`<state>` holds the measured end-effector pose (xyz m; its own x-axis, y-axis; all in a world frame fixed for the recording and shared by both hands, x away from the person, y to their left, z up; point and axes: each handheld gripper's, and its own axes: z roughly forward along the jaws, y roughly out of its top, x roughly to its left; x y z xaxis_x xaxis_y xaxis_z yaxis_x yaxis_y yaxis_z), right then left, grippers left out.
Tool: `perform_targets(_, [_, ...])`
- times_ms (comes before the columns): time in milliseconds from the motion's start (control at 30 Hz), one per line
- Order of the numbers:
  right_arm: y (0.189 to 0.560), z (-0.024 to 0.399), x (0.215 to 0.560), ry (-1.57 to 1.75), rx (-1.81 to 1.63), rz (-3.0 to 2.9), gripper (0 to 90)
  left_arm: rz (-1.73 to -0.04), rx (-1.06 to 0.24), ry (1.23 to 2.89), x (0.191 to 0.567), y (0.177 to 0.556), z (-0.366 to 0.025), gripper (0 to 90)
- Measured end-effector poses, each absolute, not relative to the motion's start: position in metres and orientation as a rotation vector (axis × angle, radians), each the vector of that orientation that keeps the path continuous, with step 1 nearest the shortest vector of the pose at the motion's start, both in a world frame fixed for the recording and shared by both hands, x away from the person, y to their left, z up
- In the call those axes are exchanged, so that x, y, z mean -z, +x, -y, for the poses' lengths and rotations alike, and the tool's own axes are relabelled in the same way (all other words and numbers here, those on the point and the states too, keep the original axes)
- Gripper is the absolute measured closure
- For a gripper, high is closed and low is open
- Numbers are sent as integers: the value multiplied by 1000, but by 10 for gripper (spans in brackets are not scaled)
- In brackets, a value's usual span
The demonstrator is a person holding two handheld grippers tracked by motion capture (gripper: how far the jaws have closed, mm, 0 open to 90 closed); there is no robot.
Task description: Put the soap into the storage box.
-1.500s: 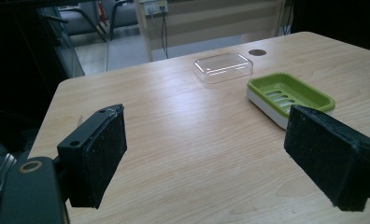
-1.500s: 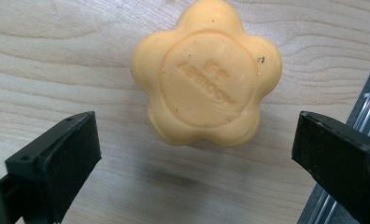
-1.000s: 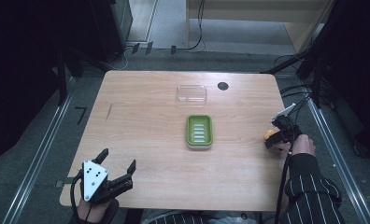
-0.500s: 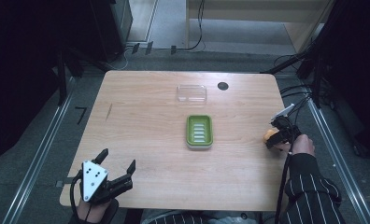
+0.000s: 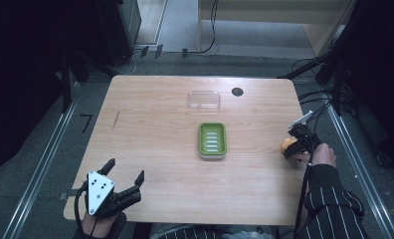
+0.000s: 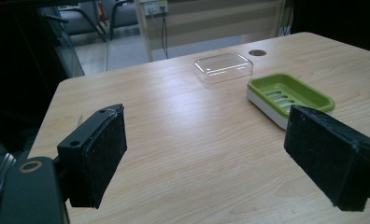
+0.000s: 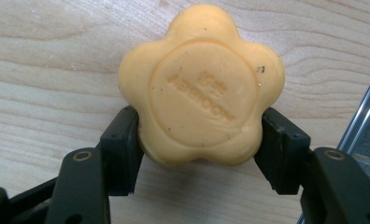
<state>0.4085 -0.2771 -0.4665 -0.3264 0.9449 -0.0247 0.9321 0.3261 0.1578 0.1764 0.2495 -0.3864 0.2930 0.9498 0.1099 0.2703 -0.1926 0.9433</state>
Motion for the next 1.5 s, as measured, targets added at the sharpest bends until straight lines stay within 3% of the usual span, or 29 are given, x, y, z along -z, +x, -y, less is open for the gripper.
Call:
perform_targets(700, [404,269,457,1676,-204,-2487,402,-1128,-950,1662,386,176,-250,136])
perform_targets(1500, [394,229,442,1501,-287,-2573,402,-1127,-951,1662,386,176,-250,137])
